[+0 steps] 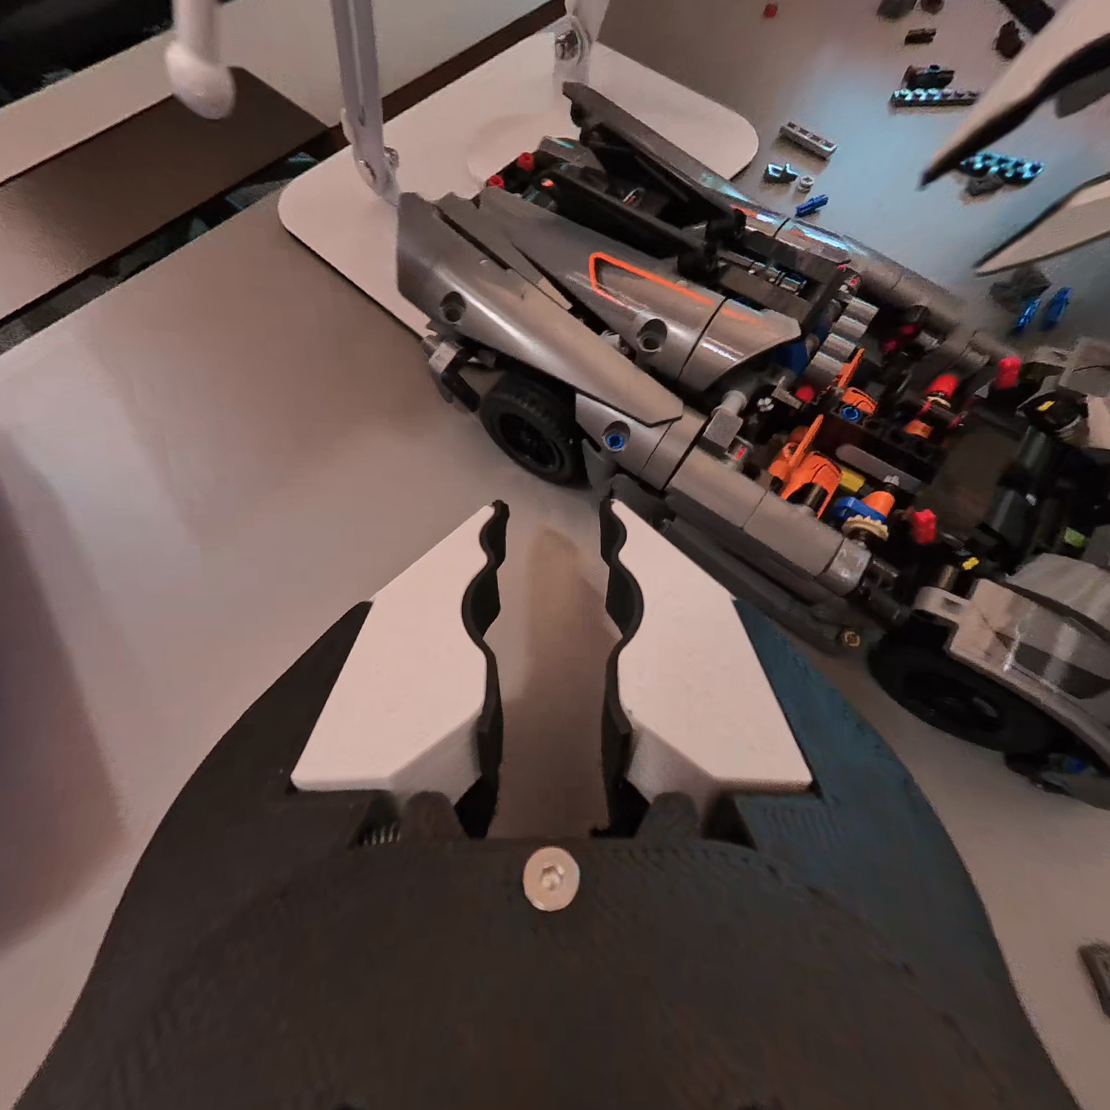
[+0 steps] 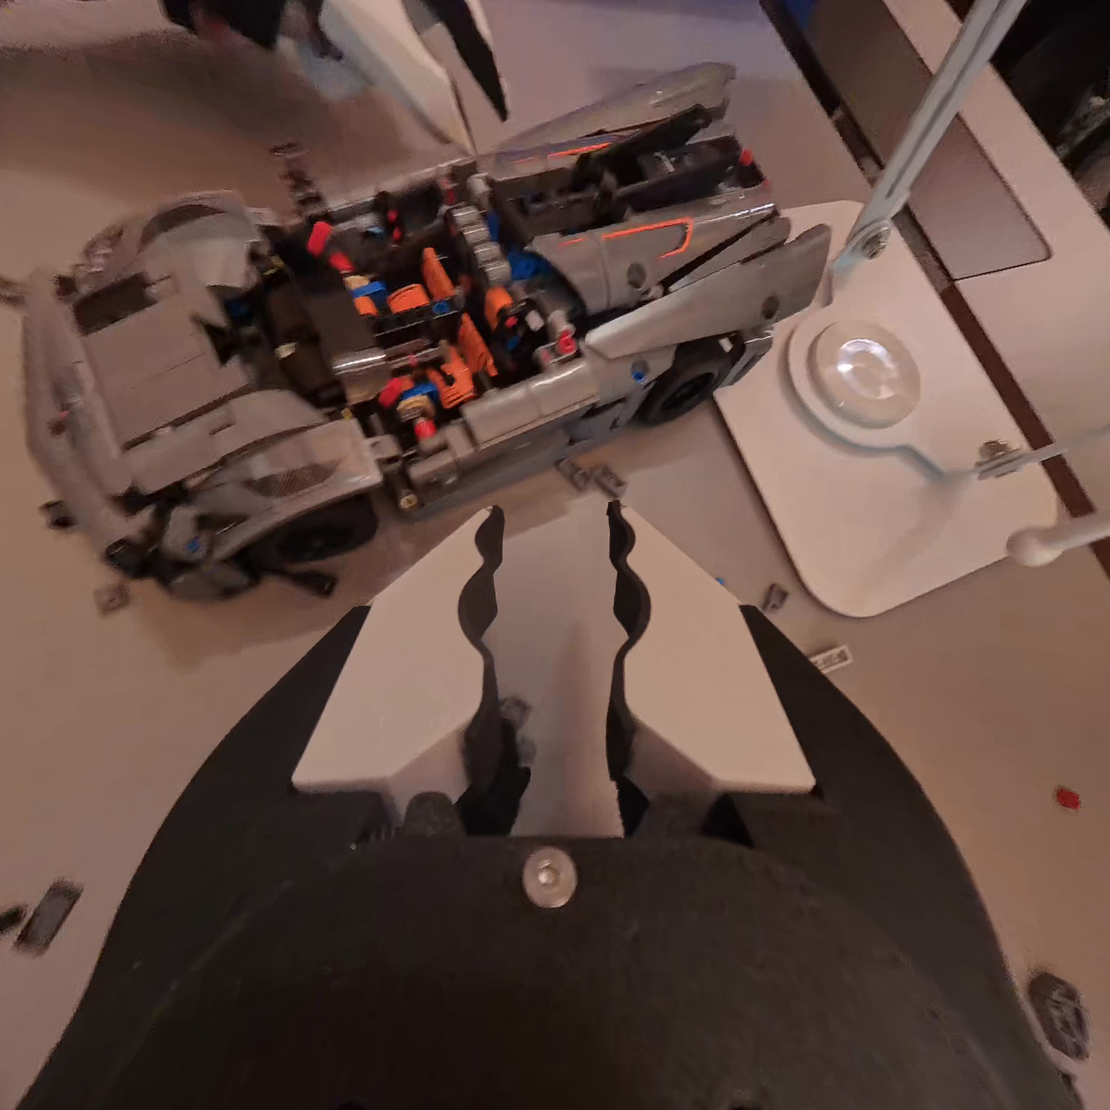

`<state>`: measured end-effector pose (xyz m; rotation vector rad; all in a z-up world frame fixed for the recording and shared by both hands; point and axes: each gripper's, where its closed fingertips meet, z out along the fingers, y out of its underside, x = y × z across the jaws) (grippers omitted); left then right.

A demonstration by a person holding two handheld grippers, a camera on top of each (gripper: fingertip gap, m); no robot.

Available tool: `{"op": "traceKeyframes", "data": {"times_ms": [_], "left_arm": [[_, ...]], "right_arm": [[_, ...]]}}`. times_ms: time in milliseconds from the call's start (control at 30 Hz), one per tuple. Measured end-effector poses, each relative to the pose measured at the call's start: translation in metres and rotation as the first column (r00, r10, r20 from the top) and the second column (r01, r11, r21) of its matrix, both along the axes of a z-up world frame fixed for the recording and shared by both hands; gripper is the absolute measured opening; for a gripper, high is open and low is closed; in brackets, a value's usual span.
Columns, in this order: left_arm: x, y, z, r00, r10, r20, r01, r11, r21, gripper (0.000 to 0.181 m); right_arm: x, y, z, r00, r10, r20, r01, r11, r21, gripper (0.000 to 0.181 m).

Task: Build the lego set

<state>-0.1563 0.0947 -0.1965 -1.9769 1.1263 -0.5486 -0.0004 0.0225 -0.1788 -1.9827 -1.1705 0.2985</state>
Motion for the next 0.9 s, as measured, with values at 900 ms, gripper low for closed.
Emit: {"op": "traceKeyframes", "data": {"times_ms": [900], "left_arm": [[0.012, -0.010, -0.019, 0.994, -0.066, -0.090, 0.063, 0.997, -0.038, 0.000]], "right_arm": [[-0.037, 0.046, -0.027, 0.998, -0.029, -0.048, 0.022, 0.989, -0.143, 0.001]]}}
